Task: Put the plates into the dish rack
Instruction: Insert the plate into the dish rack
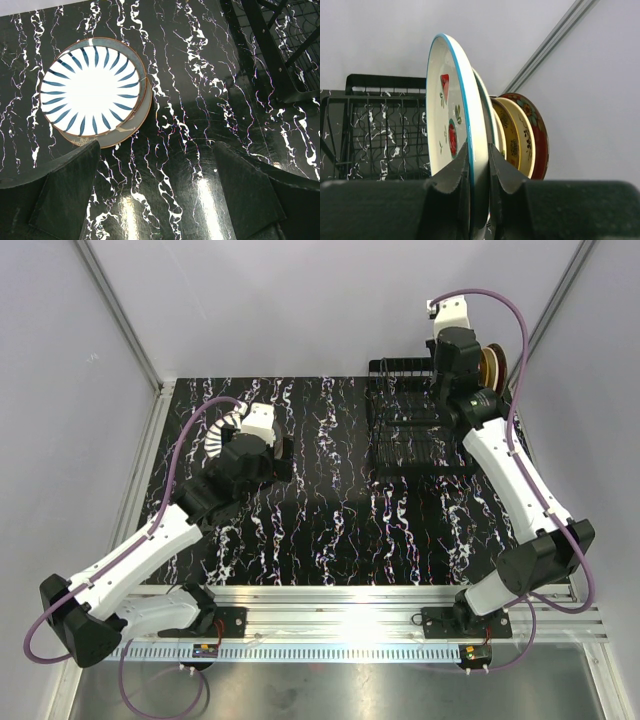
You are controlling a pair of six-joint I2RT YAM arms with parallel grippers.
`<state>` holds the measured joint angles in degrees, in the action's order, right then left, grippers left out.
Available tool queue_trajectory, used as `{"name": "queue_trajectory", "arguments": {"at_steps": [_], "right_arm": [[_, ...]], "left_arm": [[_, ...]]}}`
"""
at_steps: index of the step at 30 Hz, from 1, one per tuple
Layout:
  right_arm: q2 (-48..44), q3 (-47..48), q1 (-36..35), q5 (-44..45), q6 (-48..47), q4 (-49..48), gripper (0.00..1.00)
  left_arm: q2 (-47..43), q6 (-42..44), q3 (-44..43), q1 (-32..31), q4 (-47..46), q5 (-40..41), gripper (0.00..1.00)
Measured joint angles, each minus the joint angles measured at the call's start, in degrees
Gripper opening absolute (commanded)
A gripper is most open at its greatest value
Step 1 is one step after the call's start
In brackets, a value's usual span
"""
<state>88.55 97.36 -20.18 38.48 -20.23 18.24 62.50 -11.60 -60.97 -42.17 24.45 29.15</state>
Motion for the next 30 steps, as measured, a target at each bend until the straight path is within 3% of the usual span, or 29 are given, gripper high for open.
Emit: {"name": "queue_trajectory", "arguments": {"at_steps": [30], "right_arm": [[-0.46,-2.08,1.77,-0.42,2.36,-4.57,0.00]], "left_arm": [[0.63,0.00,-0.02,0.00,0.04,-0.26,0.99]]}}
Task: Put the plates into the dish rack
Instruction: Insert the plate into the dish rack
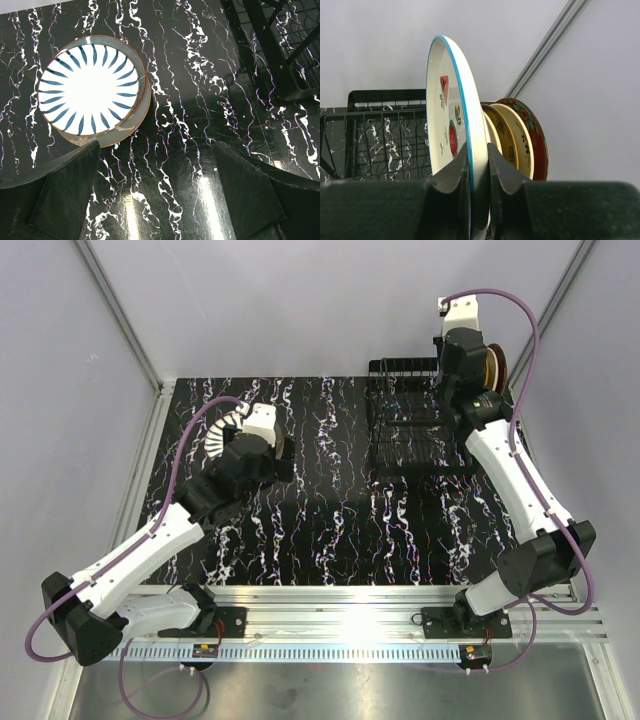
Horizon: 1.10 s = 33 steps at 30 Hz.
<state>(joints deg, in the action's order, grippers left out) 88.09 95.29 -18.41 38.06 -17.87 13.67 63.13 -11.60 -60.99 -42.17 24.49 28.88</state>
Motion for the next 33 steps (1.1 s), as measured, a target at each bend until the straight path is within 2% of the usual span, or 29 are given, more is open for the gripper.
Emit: {"name": "queue_trajectory", "arguments": {"at_steps": [8,33], "right_arm": [[-1.14,-1.25,1.03,-3.21,1.03,-0.87,0.00],[-1.99,-3.69,1.40,-4.74,1.14,-3.91,0.00]], "left_arm": [[0.00,0.00,0.00,0.00,0.00,-0.15,0.99],[1.25,0.00,-0.07,0.00,1.53,-1.01,0.99]]}}
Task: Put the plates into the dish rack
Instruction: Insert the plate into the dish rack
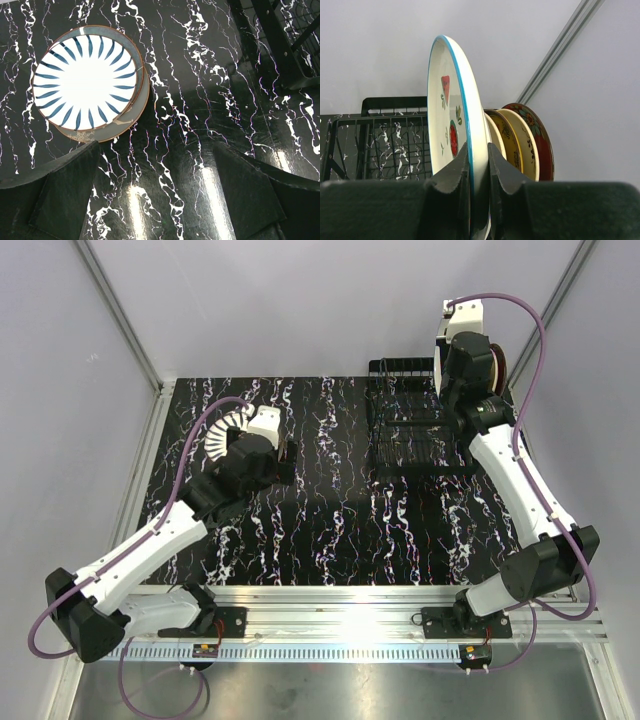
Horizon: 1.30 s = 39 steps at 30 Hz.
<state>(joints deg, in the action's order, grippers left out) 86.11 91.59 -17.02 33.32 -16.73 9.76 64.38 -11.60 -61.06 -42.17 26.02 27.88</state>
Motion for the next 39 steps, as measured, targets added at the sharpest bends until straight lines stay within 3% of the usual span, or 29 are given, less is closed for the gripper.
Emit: {"name": "queue_trajectory", "arguments": {"at_steps": [10,26,32,39], "right_arm": [[0.00,-0.44,0.00,-0.02,-0.33,-0.72,0.01],[0.04,-0.42,0.26,-1.53,-0.55,-0.52,0.13],[-0.09,-1.03,0.26,-1.49,-0.33,-1.49,0.29],[-0.07,-1.62,0.20,-2.78,0.76,-2.60,0.38]], "left_arm": [[0.37,0.00,-0.11,0.00,0.17,-0.52,0.99],[1.27,0.00,-0.83,0.00,0.50,-1.16,0.99],[1.40,0.00,-0.85,0.00,0.57,-1.38,0.99],[1.42,0.00,-0.85,0.00,0.90,-1.75,0.99]]}}
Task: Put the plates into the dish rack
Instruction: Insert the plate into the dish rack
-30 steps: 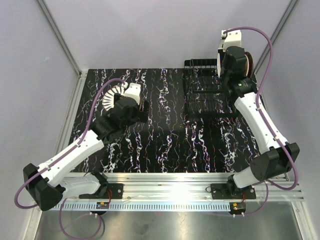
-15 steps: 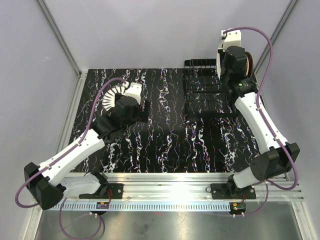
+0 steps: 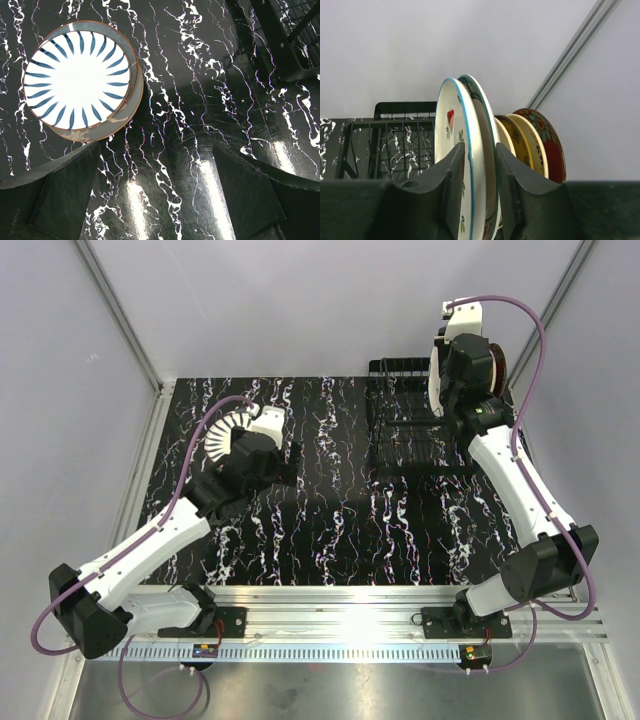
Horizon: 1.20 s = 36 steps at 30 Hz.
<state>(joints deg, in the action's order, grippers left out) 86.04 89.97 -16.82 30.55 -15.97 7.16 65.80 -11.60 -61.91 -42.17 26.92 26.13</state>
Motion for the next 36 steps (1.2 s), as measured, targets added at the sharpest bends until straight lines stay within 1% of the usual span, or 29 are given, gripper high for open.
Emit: {"name": "queue_trajectory", "arguments": {"at_steps": [3,8,14,17,30,36], "right_arm": [[0.00,0.00,0.04,-0.07,0.15,0.09,0.42],[-0.02,0.13,0.04,-0.24,0.37,0.59,0.47],[0.02,1.60,0.00,-0.48,0.87,3.87,0.55],[0.07,2.36,0.00,-1.20,1.03,5.49,0.57],[0.87,8.07,0.02,-2.86,2.80,15.21,0.59],[0.81,9.09,0.02,-3.23,3.13,17.16,0.59]], "left_arm": [[0.07,0.00,0.00,0.00,0.04,-0.09,0.99],[0.09,0.00,0.00,0.00,0.07,-0.26,0.99],[0.44,0.00,-0.11,0.00,0.31,-0.42,0.99],[0.46,0.00,-0.17,0.00,0.44,-0.44,0.99],[0.46,0.09,-0.37,0.00,0.46,-0.87,0.99],[1.14,0.31,-0.96,0.00,0.74,-1.46,0.99]]}}
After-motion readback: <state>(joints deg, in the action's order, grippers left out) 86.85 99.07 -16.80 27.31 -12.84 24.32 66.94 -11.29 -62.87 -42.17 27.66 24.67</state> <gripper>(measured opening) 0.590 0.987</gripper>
